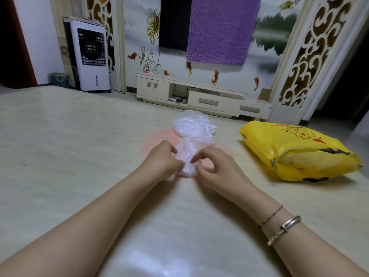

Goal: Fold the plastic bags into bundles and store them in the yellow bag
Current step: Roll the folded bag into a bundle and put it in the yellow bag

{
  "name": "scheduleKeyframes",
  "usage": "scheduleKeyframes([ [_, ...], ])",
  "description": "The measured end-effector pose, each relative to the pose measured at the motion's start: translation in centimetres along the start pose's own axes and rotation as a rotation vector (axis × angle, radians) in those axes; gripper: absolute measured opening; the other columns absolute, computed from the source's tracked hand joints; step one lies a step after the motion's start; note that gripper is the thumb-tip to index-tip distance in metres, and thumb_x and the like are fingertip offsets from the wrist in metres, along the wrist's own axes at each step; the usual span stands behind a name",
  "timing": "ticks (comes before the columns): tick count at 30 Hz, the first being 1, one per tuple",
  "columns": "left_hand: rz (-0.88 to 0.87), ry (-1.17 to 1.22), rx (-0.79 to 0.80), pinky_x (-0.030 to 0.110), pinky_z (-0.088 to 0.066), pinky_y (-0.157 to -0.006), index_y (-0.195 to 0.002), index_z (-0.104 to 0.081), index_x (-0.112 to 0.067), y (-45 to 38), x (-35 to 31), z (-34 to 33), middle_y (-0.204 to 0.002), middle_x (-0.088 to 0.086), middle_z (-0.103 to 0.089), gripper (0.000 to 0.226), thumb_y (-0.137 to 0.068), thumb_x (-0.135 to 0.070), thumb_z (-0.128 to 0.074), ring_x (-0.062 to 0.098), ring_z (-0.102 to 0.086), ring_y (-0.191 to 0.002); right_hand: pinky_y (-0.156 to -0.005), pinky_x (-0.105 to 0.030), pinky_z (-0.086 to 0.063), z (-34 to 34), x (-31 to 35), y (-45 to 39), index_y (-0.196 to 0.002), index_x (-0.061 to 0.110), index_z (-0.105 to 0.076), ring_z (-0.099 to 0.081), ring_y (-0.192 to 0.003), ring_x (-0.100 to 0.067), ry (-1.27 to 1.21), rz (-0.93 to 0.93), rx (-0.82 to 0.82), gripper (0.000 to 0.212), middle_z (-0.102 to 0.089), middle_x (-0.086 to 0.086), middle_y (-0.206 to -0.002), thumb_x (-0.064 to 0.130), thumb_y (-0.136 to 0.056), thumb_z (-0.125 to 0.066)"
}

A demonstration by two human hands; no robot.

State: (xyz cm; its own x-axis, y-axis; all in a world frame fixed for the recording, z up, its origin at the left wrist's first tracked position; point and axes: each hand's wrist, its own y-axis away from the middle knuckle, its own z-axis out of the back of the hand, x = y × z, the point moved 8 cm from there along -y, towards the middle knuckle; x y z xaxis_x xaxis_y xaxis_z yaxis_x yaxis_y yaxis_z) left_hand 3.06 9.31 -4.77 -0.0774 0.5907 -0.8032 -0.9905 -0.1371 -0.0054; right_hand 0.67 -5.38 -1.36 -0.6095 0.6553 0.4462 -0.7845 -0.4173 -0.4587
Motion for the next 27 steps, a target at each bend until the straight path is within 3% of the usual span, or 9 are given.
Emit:
scheduleKeyframes([
  [4, 0.014, 0.025, 0.009, 0.026, -0.036, -0.051, -0.120, -0.049, -0.016, -0.1, -0.1, 0.1, -0.112, 0.012, -0.066, 0.043, -0.081, -0.018, -0.067, 0.028, -0.062, -0.084, -0.098, -0.030, -0.041, -0.8, -0.6, 0.6, -0.110, 0.021, -0.065, -0.054, -0.107, -0.011, 0.053, -0.058, 0.113, 0.025, -0.065, 0.008, -0.109, 0.021, -0.086, -0.058],
  [7, 0.034, 0.075, 0.036, 0.025, -0.036, -0.047, -0.122, -0.049, -0.015, 0.1, -0.2, 0.1, -0.108, 0.014, -0.067, 0.041, -0.084, -0.017, -0.066, 0.021, -0.055, -0.060, -0.095, -0.029, -0.039, -1.4, -0.4, 0.7, -0.116, 0.024, -0.061, -0.053, -0.102, -0.012, 0.108, -0.041, 0.166, 0.039, -0.062, 0.011, -0.105, 0.033, -0.078, -0.057],
  [10, 0.047, 0.141, 0.079, 0.025, -0.037, -0.051, -0.121, -0.052, -0.016, 0.1, -0.1, 0.2, -0.100, 0.010, -0.068, 0.041, -0.084, -0.022, -0.067, 0.017, -0.051, -0.057, -0.093, -0.029, -0.039, -1.4, -0.5, 0.3, -0.113, 0.025, -0.061, -0.051, -0.101, -0.011, 0.128, -0.045, 0.136, 0.037, -0.060, 0.011, -0.104, 0.034, -0.077, -0.057],
  [14, -0.063, 0.173, 0.127, 0.022, -0.041, -0.063, -0.117, -0.052, -0.021, 1.1, -0.9, 0.5, -0.107, -0.003, -0.054, 0.057, -0.072, -0.039, -0.081, 0.010, -0.056, -0.083, -0.088, -0.035, -0.039, -1.5, -0.7, -0.6, -0.102, 0.022, -0.063, -0.050, -0.094, -0.019, 0.151, -0.054, 0.108, 0.021, -0.059, 0.005, -0.095, 0.022, -0.082, -0.056],
  [17, -0.182, 0.060, 0.143, 0.013, -0.040, -0.069, -0.115, -0.054, -0.022, 1.9, -1.7, 0.7, -0.118, -0.008, -0.046, 0.052, -0.072, -0.027, -0.082, 0.007, -0.051, -0.098, -0.090, -0.042, -0.041, -1.3, -0.8, -0.7, -0.095, 0.022, -0.064, -0.050, -0.094, -0.019, 0.153, -0.059, 0.079, 0.015, -0.060, 0.006, -0.092, 0.022, -0.083, -0.055],
  [19, -0.232, 0.025, 0.163, 0.017, -0.040, -0.062, -0.104, -0.058, -0.020, 1.9, -1.9, 0.5, -0.110, -0.005, -0.057, 0.042, -0.069, -0.018, -0.079, 0.008, -0.055, -0.082, -0.091, -0.041, -0.040, -1.0, -0.8, -0.5, -0.092, 0.024, -0.064, -0.049, -0.093, -0.018, 0.124, -0.074, 0.073, 0.014, -0.061, 0.008, -0.087, 0.022, -0.083, -0.054],
  [22, -0.227, 0.108, 0.143, 0.023, -0.043, -0.053, -0.081, -0.063, -0.017, 1.8, -2.0, 0.4, -0.081, -0.001, -0.066, 0.029, -0.057, -0.031, -0.069, 0.011, -0.058, -0.060, -0.085, -0.035, -0.042, -0.1, -0.5, 0.0, -0.090, 0.028, -0.060, -0.052, -0.090, -0.014, 0.008, -0.100, 0.027, 0.012, -0.062, 0.009, -0.084, 0.025, -0.079, -0.056],
  [24, -0.210, 0.152, 0.133, 0.023, -0.040, -0.051, -0.075, -0.064, -0.013, 1.6, -2.0, 0.4, -0.070, 0.004, -0.060, 0.015, -0.065, -0.022, -0.070, 0.015, -0.053, -0.056, -0.075, -0.030, -0.046, 0.6, -1.0, 0.0, -0.090, 0.024, -0.057, -0.058, -0.079, -0.011, -0.181, -0.192, -0.044, 0.011, -0.062, 0.007, -0.078, 0.022, -0.081, -0.062],
  [27, -0.100, 0.234, 0.152, 0.015, -0.031, -0.039, -0.082, -0.066, -0.009, 1.5, -1.1, 0.5, -0.060, 0.005, -0.052, 0.005, -0.086, -0.011, -0.065, 0.011, -0.042, -0.039, -0.061, -0.027, -0.044, 0.4, -2.4, -0.2, -0.087, 0.016, -0.056, -0.056, -0.063, -0.011, -0.451, -0.354, -0.097, 0.009, -0.061, 0.004, -0.067, 0.015, -0.087, -0.065],
])
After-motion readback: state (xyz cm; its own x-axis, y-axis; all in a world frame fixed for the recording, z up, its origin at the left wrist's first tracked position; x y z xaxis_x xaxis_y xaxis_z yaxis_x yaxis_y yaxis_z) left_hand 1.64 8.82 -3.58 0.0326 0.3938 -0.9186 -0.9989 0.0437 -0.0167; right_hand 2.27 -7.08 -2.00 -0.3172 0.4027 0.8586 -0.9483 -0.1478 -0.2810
